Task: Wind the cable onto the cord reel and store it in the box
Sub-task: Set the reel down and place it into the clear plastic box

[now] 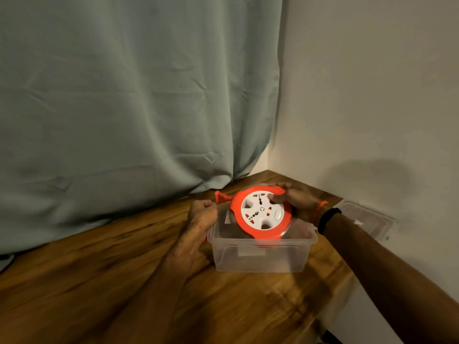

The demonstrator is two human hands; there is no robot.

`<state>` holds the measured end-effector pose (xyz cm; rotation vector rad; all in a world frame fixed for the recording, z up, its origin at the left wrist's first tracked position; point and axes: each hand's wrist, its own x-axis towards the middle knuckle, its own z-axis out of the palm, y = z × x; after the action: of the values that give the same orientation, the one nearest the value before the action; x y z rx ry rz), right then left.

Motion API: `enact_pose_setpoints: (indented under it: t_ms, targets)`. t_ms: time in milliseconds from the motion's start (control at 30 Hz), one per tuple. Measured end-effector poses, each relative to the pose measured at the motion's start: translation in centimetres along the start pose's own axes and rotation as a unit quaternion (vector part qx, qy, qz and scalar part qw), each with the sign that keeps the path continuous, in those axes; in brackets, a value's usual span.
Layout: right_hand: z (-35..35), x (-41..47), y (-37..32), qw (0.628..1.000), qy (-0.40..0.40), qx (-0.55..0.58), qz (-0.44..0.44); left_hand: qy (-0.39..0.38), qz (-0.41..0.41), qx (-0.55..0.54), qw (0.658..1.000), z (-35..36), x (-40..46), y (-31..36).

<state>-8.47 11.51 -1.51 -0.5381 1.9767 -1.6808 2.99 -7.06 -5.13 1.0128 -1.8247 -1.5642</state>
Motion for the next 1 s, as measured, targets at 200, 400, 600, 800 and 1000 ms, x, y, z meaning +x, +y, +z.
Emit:
enact_pose_setpoints:
  t_ms: [200,400,600,800,1000]
  targets:
    - [0.1,0.2,0.7,0.994,-0.029,-0.091,0.045,-0.004,0.008,-0.026,1.0,0.0,0.2,-0.4]
    - [0.7,0.0,0.8,0.974,-0.017,-0.21,0.083,-0.009,-0.001,-0.022,1.0,0.2,0.4,-0.4]
    - [0.4,-1.2,1.0,0.967,0.048,-0.241,0.066,0.001,0.013,-0.013,1.0,0.4,0.6,-0.6]
    - [1.4,-1.1,1.8,0.939,0.064,-0.337,-0.012,0.003,0.012,-0.013,1.0,0.5,0.5,-0.5]
    - [1.7,-0.9,2.4,0.923,0.11,-0.369,-0.021,0.0,0.013,-0.007,1.0,0.5,0.2,-0.5]
